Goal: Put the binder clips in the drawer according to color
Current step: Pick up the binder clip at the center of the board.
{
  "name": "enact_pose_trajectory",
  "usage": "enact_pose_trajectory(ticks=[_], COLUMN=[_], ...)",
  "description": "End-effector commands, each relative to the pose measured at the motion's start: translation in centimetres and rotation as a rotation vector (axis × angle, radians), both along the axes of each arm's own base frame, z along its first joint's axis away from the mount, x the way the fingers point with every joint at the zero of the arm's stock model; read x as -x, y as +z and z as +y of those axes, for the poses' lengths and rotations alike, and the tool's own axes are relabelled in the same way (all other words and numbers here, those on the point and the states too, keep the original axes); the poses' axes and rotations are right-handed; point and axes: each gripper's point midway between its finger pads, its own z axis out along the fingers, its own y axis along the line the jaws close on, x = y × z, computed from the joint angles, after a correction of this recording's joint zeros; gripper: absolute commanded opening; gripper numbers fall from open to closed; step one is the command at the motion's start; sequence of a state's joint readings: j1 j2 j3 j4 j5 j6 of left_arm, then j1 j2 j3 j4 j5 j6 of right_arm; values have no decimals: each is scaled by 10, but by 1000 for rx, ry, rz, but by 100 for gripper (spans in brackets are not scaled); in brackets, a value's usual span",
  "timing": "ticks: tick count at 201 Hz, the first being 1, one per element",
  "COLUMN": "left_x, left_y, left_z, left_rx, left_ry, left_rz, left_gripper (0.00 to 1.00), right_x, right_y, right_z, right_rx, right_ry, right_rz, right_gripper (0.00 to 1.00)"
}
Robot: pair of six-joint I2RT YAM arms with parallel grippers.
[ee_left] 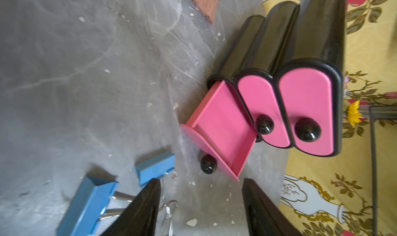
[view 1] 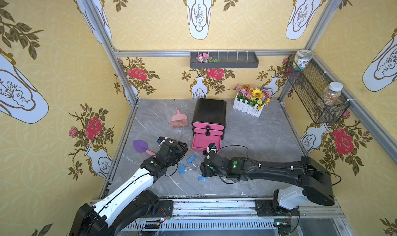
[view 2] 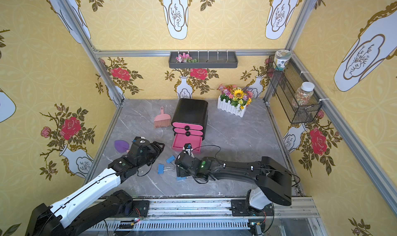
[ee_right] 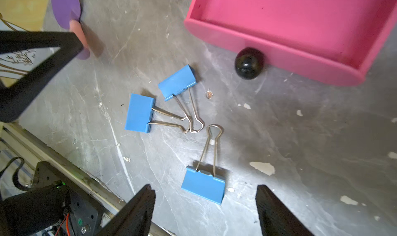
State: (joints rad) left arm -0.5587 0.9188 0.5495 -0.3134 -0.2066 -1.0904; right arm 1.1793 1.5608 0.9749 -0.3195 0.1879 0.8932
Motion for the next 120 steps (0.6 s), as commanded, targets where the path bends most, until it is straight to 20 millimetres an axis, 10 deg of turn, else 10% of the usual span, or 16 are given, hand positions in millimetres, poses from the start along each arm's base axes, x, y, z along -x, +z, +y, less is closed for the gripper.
enact_pose_trajectory(ticks=[1, 120], left_x=[25, 48], left_y=[-24, -38], left_z=[23, 43], left_rx=[-145, -56], left_ry=[-37, 30], left_rz=[103, 94], left_gripper=[68, 71], right_x=[8, 24], right_y=[-21, -67], right_z=[-4, 10], right_rx=[122, 370], right_ry=[3, 34], right_rz=[59, 119], right_gripper=[79, 76])
